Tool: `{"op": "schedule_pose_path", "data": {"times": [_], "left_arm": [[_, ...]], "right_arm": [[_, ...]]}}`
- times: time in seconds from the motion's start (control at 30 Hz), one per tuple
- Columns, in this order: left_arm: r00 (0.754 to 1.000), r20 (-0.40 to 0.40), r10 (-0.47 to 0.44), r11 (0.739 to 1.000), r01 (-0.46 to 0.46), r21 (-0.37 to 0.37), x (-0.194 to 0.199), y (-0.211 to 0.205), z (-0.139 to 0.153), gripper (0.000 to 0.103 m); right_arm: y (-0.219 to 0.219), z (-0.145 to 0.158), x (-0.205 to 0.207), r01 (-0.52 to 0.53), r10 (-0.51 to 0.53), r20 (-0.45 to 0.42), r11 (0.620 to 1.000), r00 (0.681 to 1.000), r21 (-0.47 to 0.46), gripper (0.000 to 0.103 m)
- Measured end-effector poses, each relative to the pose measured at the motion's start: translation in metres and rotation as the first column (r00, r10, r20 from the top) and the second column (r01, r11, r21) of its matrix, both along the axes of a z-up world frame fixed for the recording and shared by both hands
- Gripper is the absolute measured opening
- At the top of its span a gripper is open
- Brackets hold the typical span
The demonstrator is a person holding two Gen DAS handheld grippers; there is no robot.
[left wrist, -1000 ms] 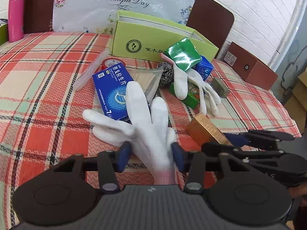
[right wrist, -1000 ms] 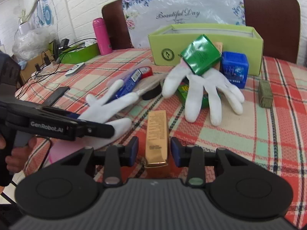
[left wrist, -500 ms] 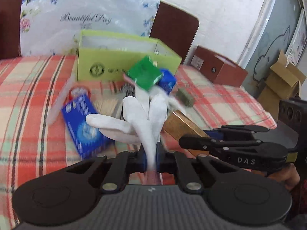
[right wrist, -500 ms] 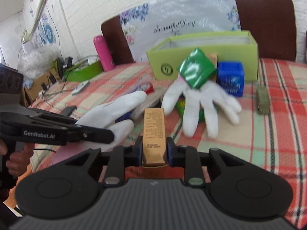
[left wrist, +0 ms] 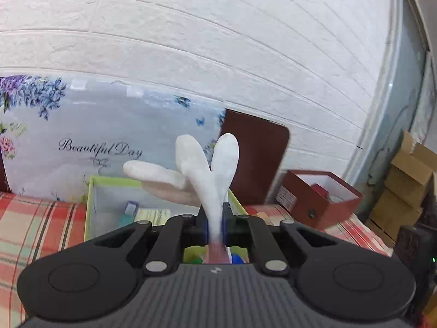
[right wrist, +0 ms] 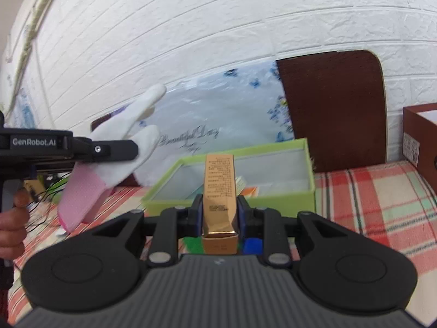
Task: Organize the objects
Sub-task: 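Drop the glove into the green box with the left gripper while the right drops the gold box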
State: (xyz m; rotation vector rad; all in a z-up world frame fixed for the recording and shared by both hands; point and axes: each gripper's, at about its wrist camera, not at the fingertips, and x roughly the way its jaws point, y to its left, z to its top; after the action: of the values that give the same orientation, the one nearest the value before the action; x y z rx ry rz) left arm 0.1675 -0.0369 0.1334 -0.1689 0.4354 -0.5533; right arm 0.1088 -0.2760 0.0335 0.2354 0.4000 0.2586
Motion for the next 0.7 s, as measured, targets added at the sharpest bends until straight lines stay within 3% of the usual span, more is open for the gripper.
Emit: {"op": "schedule_pose_path", "data": {"times": [0.2,0.3,0.43,0.5,0.53,0.57,0.67,0.7], "left_arm": [[0.999,0.007,0.041,0.999,-0.041,0.031,0.067,-0.025,-0.012,0.008],[0.996,-0.030,0.084,0.996,-0.082,0.043,0.097,-0.028,-0.025,0.008],[0.991,-0.057,0.123,0.990,-0.118,0.083,0.120,-0.028,-0.045,0.008],[0.989,-0.072,0.132,0.986,-0.124,0.111,0.124,-0.025,-0.055,0.023],[0.985,-0.099,0.139,0.983,-0.125,0.134,0.126,-0.024,-0.061,0.053],[0.981,-0.111,0.157,0.978,-0.139,0.157,0.125,-0.022,-0.065,0.073],[0.977,-0.067,0.203,0.964,-0.187,0.188,0.112,-0.011,-0.071,0.075],[0.977,-0.075,0.199,0.966,-0.183,0.180,0.108,-0.007,-0.071,0.075]], "right_arm": [[-0.017,-0.010,0.062,0.070,-0.070,-0.011,0.997,0.997,-0.018,0.024],[-0.015,-0.019,0.088,0.092,-0.093,-0.022,0.994,0.995,-0.059,0.024],[-0.016,-0.034,0.112,0.097,-0.099,-0.047,0.994,0.994,-0.048,0.024],[-0.013,-0.041,0.122,0.089,-0.091,-0.046,0.995,0.995,-0.047,0.031],[-0.011,-0.045,0.125,0.073,-0.076,-0.051,0.996,0.996,-0.058,0.039],[-0.008,-0.047,0.125,0.072,-0.077,-0.053,0.994,0.996,-0.085,0.055],[-0.001,-0.049,0.106,0.091,-0.088,0.027,0.980,0.996,-0.178,0.066],[0.001,-0.048,0.097,0.102,-0.093,0.057,0.976,0.994,-0.192,0.075]]}}
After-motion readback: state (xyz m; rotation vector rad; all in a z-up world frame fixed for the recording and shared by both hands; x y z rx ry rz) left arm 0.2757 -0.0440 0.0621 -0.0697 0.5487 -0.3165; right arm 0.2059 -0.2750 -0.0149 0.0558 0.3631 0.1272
